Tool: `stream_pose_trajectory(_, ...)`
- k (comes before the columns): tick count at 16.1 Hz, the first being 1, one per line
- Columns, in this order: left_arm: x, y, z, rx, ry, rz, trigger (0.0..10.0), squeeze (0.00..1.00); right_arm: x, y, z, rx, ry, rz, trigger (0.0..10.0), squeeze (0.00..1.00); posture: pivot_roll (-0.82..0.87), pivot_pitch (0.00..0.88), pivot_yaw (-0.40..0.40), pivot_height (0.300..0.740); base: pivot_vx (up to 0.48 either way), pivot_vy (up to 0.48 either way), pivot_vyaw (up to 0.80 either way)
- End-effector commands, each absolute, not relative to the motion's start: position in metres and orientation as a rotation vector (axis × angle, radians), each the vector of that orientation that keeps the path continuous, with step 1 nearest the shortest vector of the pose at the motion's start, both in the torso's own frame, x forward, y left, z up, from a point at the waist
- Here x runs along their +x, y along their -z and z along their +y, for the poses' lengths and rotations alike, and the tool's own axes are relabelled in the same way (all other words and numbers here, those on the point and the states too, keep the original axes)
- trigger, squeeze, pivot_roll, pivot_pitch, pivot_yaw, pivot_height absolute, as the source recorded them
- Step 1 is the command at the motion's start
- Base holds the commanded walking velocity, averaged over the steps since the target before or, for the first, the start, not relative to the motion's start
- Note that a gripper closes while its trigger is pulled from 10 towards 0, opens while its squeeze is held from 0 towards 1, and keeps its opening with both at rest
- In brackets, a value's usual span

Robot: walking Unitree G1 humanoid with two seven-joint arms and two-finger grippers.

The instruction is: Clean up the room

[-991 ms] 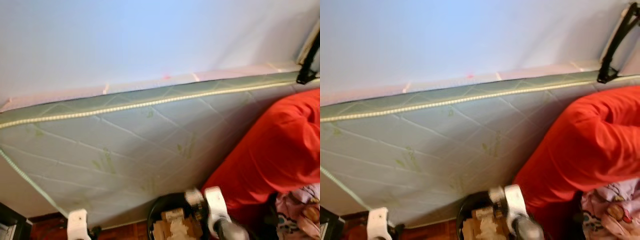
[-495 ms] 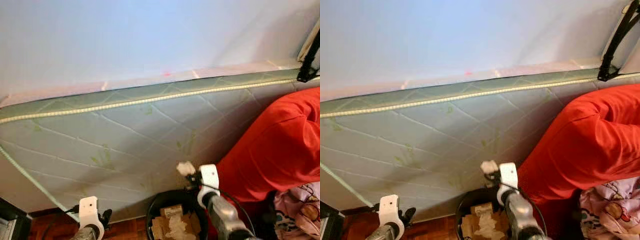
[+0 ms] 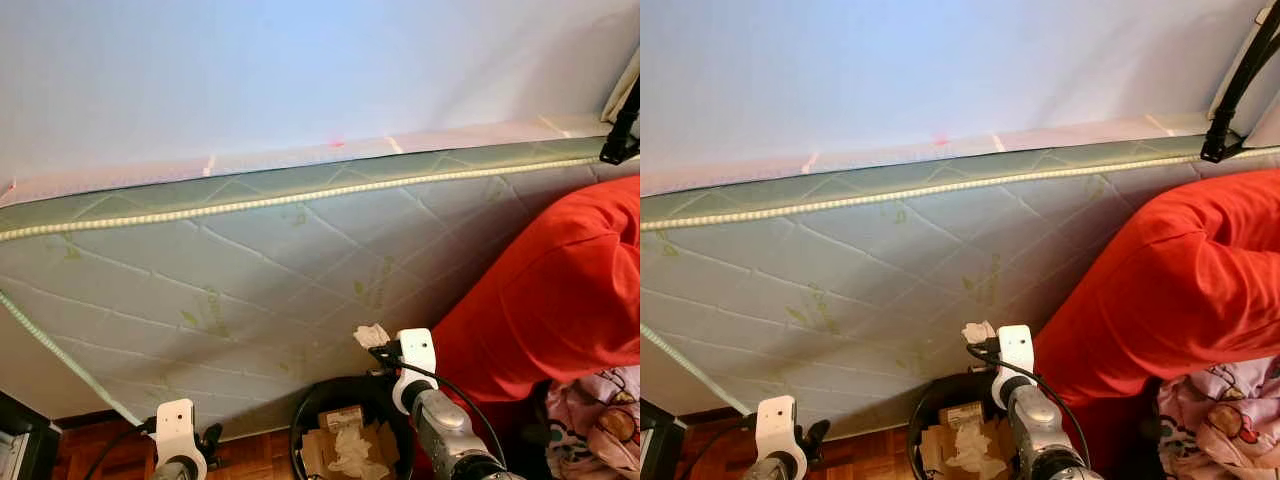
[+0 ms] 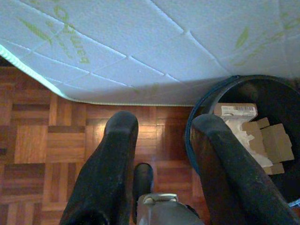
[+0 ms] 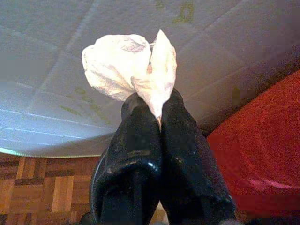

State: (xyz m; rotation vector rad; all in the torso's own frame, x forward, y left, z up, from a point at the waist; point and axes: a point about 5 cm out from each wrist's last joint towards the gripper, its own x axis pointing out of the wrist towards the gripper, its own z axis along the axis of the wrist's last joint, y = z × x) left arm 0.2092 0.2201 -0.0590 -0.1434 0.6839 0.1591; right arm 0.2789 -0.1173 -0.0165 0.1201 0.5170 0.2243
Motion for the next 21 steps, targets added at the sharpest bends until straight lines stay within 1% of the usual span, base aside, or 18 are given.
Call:
stream_pose_trajectory(1,0.208,0.061,0.218,-0.148,-0.165,0.691,10.0,0.0,0.281,0.015,-0.118,0.125,-0.212,0.519,10.0,0.0,0.1,0.063,-0.04,0.74,0.0,0.0,0.0)
stream_pose_trajectory(4,0.208,0.061,0.216,-0.149,-0.162,0.692,10.0,0.0,0.282,0.015,-0.117,0.13,-0.201,0.533,10.0,0.0,0.1,0.064,-0.036,0.74,0.0,0.0,0.0)
stream_pose_trajectory(5,0.208,0.061,0.216,-0.148,-0.159,0.693,10.0,0.0,0.282,0.015,-0.117,0.132,-0.193,0.535,10.0,0.8,0.1,0.064,-0.034,0.74,0.0,0.0,0.0)
stream_pose_trajectory(6,0.207,0.061,0.216,-0.147,-0.158,0.695,10.0,0.0,0.282,0.015,-0.117,0.139,-0.194,0.536,10.0,0.98,0.1,0.062,-0.032,0.74,0.0,0.0,0.0)
stream_pose_trajectory(7,0.206,0.062,0.218,-0.143,-0.157,0.697,10.0,0.0,0.282,0.015,-0.116,0.14,-0.198,0.536,10.0,1.0,0.1,0.061,-0.031,0.74,0.0,0.0,0.0)
stream_pose_trajectory(12,0.204,0.061,0.223,-0.135,-0.158,0.703,10.0,0.0,0.277,0.02,-0.115,0.134,-0.227,0.558,10.0,1.0,0.1,0.053,-0.03,0.74,0.0,0.0,0.0)
stream_pose_trajectory(15,0.214,0.058,0.217,-0.136,-0.15,0.694,10.0,0.0,0.276,0.021,-0.115,0.136,-0.23,0.561,10.0,1.0,0.1,0.052,-0.03,0.74,0.0,0.0,0.0)
stream_pose_trajectory(16,0.216,0.058,0.211,-0.134,-0.142,0.695,10.0,0.0,0.275,0.022,-0.116,0.139,-0.234,0.566,10.0,1.0,0.1,0.056,-0.03,0.74,0.0,0.0,0.0)
stream_pose_trajectory(21,0.212,0.062,0.204,-0.135,-0.137,0.705,10.0,0.0,0.271,0.025,-0.116,0.147,-0.25,0.586,10.0,1.0,0.1,0.067,-0.033,0.74,0.0,0.0,0.0)
